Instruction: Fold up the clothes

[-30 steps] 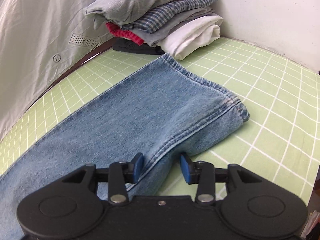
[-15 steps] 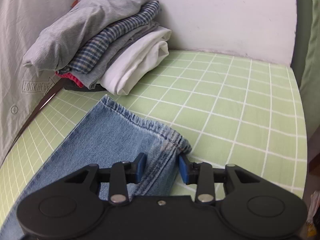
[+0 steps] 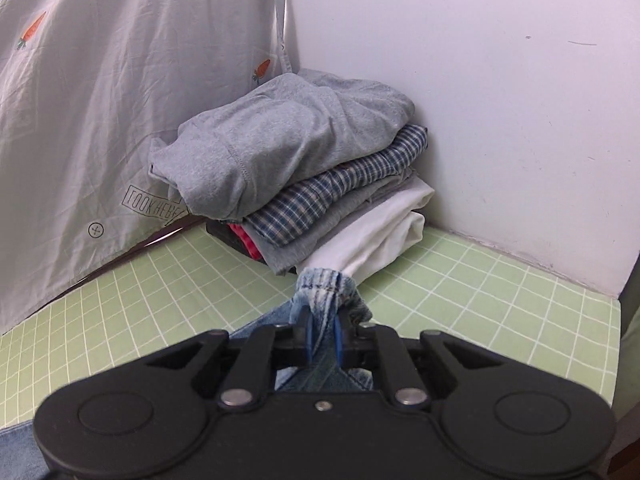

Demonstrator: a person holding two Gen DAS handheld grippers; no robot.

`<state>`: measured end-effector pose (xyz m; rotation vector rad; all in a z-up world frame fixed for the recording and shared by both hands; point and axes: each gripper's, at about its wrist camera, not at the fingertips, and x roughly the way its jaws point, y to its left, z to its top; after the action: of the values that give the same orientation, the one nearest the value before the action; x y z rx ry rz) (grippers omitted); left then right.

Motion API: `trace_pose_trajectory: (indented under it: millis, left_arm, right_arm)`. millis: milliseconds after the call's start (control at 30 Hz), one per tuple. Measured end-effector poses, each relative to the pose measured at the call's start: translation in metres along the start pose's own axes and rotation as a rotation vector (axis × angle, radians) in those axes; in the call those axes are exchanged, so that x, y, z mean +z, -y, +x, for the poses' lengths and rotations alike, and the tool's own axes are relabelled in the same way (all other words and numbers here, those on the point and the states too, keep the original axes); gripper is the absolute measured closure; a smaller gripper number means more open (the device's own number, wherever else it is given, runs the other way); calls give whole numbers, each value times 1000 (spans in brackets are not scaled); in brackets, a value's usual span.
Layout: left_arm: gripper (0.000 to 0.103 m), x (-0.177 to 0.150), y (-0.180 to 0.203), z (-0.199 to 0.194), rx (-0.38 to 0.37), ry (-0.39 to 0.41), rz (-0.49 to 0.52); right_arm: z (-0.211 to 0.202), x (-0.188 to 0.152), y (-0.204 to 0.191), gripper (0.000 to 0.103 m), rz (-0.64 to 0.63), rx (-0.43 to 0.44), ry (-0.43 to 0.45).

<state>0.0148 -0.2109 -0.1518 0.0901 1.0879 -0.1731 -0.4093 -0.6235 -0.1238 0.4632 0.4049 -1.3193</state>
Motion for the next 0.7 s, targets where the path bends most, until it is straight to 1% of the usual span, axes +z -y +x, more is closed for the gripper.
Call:
trace_pose_trajectory:
  millis: [133, 200, 233, 300, 333, 367, 433, 500, 533, 567, 600, 633, 700]
  left_arm:
    - [0, -1, 1, -1, 0, 4, 1]
    - [0, -1, 2, -1, 0, 5, 2]
    - [0, -1, 2, -1, -1, 5, 2]
    - [0, -1, 2, -1, -1, 5, 1]
    - [0, 0, 3, -1, -1, 3, 1]
    - [0, 0, 3, -1, -2, 1, 2]
    - [0, 1, 3, -1, -5, -4, 8]
    - [0, 1, 2, -1, -11, -4, 16]
    - [0, 1, 1, -1, -14, -3, 21]
    - [0, 1, 0, -1, -18, -2, 27]
    - [0, 1, 0, -1, -22, 0, 32]
    - [0, 0, -1, -1, -25, 4, 36]
    - [0, -1, -2, -2, -31, 12, 46]
  right_arm:
    - [7, -14, 1, 91, -46, -60, -53]
    - [11, -21, 1, 86, -70, -89, -79]
    - [13, -25, 1, 81, -81, -104, -92]
    - [17, -32, 1, 67, -105, -134, -118]
    - [19, -35, 1, 56, -116, -149, -131]
    - [21, -39, 2, 49, -128, -164, -145]
    - [24, -46, 2, 44, -151, -194, -171]
    - [28, -53, 2, 35, -174, -224, -197]
    - [28, -55, 0, 24, -184, -225, -202]
    - [24, -57, -5, 19, -190, -199, -189]
    - [20, -59, -11, 17, -195, -173, -182]
    - [20, -63, -16, 16, -196, -147, -194]
    - [23, -72, -25, 16, -176, -107, -247]
